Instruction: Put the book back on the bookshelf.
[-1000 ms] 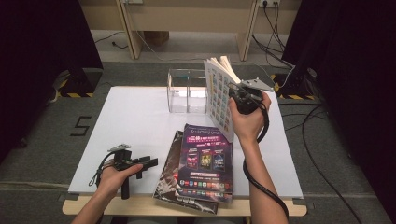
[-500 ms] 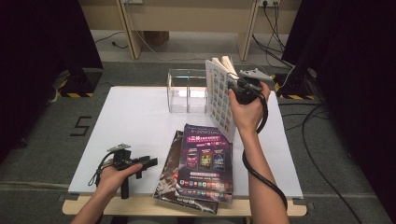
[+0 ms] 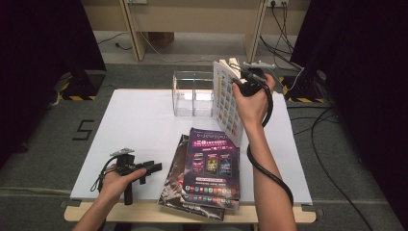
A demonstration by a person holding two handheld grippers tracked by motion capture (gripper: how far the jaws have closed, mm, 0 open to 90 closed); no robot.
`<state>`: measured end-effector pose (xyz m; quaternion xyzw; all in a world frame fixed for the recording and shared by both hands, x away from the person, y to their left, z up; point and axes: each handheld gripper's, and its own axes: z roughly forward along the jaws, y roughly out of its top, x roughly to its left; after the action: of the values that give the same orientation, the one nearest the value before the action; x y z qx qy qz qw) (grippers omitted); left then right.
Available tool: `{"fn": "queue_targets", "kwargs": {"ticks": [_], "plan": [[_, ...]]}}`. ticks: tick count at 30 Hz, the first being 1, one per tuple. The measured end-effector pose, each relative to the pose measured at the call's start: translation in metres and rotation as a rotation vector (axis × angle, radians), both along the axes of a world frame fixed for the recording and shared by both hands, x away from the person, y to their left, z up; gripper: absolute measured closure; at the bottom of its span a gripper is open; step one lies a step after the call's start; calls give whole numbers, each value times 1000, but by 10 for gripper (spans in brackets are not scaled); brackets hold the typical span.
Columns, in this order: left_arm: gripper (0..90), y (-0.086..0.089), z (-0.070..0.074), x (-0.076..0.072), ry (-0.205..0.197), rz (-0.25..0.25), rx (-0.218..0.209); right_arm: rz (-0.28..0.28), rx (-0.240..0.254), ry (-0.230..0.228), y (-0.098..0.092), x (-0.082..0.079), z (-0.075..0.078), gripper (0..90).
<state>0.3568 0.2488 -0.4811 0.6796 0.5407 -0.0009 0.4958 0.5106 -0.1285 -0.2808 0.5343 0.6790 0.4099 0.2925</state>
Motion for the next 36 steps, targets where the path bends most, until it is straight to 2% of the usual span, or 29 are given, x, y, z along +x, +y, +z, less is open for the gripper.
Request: {"fn": "queue_targets", "kwargs": {"ticks": [4, 6, 7, 9, 11, 14, 15, 22, 28, 36], "plan": [[472, 0, 0, 0, -1, 1, -2, 2, -5, 27, 2, 3, 0, 641], [472, 0, 0, 0, 1, -1, 1, 2, -24, 57, 2, 5, 2, 675], [472, 0, -1, 0, 1, -2, 0, -1, -45, 85, 2, 7, 5, 724], [472, -1, -1, 0, 4, -3, -1, -11, -48, 115, 2, 8, 8, 736], [472, -1, -1, 0, 4, -3, -1, -12, -50, 117, 2, 9, 9, 738], [472, 0, -1, 0, 3, -1, -2, -3, -46, 106, 2, 9, 9, 740], [472, 1, -1, 1, 4, 2, -1, -12, -38, 83, 2, 7, 9, 741], [472, 1, -2, 1, 5, 3, -3, -18, -31, 31, 6, 7, 12, 742], [472, 1, -2, 1, 5, 2, -3, -30, 8, 16, 10, 12, 14, 742], [473, 3, -2, 1, 5, 7, -5, -31, 22, -2, 20, 16, 16, 742]]}}
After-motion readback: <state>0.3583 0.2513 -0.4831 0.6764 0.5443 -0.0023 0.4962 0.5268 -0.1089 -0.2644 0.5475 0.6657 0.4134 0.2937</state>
